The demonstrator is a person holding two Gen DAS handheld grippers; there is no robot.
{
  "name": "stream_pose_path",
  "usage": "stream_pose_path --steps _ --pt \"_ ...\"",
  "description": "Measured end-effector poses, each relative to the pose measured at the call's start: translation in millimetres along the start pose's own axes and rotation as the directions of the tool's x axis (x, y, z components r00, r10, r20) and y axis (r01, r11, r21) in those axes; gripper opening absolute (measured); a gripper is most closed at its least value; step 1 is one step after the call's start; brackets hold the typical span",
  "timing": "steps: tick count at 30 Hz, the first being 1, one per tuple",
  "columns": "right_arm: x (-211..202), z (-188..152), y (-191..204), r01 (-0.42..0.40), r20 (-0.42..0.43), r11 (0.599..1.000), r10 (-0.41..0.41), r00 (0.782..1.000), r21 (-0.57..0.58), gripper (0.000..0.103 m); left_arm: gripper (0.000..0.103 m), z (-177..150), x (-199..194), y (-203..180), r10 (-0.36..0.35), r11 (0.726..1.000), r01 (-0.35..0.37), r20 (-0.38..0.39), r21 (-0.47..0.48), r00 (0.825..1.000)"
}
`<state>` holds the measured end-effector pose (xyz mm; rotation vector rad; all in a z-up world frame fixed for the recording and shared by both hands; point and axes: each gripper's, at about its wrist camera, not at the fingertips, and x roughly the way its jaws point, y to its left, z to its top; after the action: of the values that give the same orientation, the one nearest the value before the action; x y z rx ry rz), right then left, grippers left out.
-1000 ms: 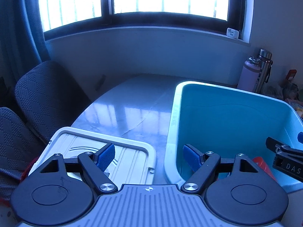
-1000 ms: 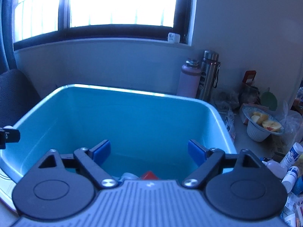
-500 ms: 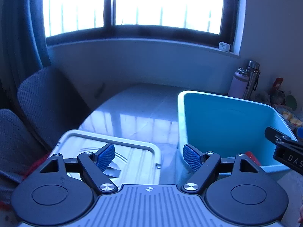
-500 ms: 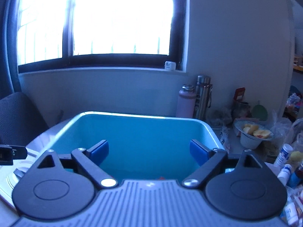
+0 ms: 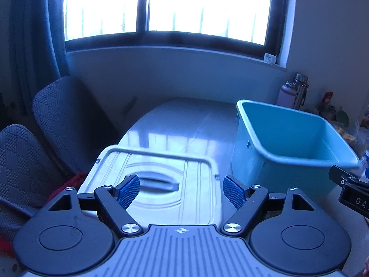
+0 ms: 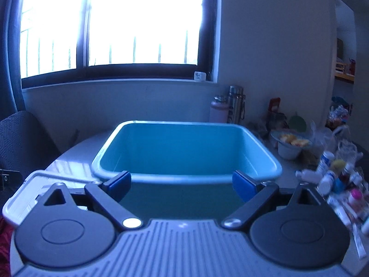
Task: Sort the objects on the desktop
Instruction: 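Raise the open right tool out of the bin and back away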
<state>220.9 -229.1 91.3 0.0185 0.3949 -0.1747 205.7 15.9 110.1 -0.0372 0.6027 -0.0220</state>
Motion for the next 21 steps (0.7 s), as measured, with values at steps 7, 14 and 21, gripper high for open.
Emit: stream_pose_path --steps 7,14,21 --pt "-34 -26 13 0.025 -0.022 1.0 -0.025 0.999 0.015 0.095 0.081 -29 -22 22 -0.004 0.999 0.005 -0.019 0.042 1.0" --pt "-52 -48 28 0.024 -0.076 0.999 -0.022 0.997 0.025 0.095 0.081 -54 -35 42 0.004 0.998 0.0 -0.065 0.059 0.998" --pt "-71 -57 48 0.01 -0.091 1.0 -0.009 0.996 0.006 0.095 0.081 -71 -36 62 0.02 0.999 -0.016 -0.107 0.04 0.994"
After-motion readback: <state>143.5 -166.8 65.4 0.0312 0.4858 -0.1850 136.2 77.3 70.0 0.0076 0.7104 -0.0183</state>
